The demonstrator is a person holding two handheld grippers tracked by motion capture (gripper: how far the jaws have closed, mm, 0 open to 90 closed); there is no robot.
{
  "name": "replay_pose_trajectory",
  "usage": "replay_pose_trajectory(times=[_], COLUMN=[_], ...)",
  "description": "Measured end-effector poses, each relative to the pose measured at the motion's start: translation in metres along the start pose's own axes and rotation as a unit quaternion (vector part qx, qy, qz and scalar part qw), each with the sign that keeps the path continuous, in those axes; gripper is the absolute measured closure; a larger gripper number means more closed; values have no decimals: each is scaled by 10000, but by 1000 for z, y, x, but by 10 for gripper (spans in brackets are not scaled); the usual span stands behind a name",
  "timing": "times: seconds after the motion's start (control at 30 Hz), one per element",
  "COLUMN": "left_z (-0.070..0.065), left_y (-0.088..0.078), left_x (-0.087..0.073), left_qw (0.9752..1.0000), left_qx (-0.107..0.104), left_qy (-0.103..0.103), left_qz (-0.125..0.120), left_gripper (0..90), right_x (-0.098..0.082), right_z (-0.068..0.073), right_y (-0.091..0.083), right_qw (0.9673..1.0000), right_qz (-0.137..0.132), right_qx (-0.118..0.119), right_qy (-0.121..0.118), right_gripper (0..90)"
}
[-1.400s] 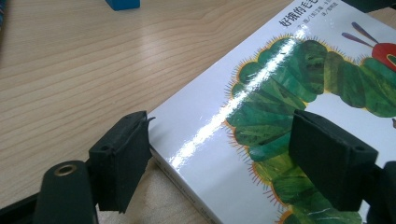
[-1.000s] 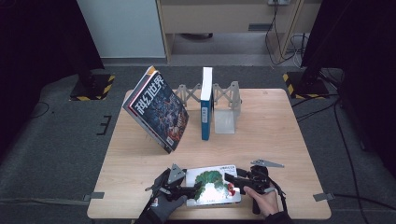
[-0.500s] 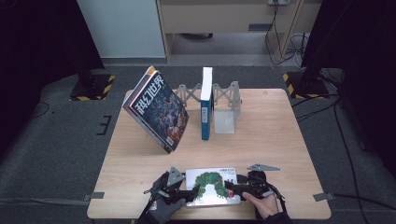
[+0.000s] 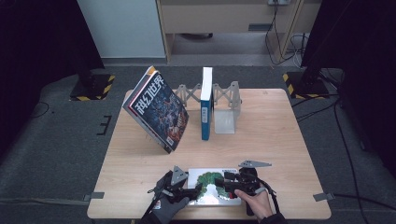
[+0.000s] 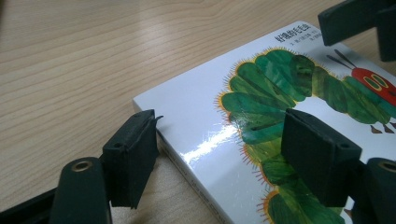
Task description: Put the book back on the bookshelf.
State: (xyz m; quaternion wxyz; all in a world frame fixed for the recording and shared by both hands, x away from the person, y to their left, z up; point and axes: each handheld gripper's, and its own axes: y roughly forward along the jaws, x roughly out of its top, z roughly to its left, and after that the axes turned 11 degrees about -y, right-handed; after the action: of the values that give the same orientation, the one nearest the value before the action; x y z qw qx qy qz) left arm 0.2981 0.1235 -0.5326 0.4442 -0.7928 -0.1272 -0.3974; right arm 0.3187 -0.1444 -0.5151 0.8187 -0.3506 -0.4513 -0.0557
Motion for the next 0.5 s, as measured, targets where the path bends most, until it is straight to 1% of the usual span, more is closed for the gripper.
replay_pose_trajectory(times=[0.07,0.13,0.23,0.3,0.37,0.4,0.43,0.47,0.5], left_z=[0,0,0,1,1,1,2,2,1], left_y=[0,0,-2,-5,-7,-9,-10,-10,-9], left_x=[0,0,-2,-3,-6,-7,-7,-7,-7], left_qw=[10000,10000,10000,10000,10000,9999,9999,9999,9998], left_qx=[-11,-5,6,-3,-12,-34,-46,-46,-61], left_qy=[-7,10,39,19,-67,-119,-120,-129,-149], left_qz=[1,-2,-25,5,32,58,84,91,84], left_gripper=[264,263,260,258,255,255,255,255,255], right_x=[-2,-4,-7,-9,-13,-15,-17,-18,-18], right_z=[-7,-14,-20,-21,-20,-19,-19,-19,-18], right_y=[-3,-8,-14,-17,-18,-19,-19,-19,-18], right_qw=[9998,9992,9976,9970,9964,9964,9960,9960,9963], right_qz=[-30,-77,-48,26,140,187,258,279,299], right_qx=[-214,-367,-678,-763,-824,-820,-834,-823,-768], right_qy=[24,114,138,127,104,138,184,182,242], right_gripper=[323,309,304,298,294,293,293,295,302])
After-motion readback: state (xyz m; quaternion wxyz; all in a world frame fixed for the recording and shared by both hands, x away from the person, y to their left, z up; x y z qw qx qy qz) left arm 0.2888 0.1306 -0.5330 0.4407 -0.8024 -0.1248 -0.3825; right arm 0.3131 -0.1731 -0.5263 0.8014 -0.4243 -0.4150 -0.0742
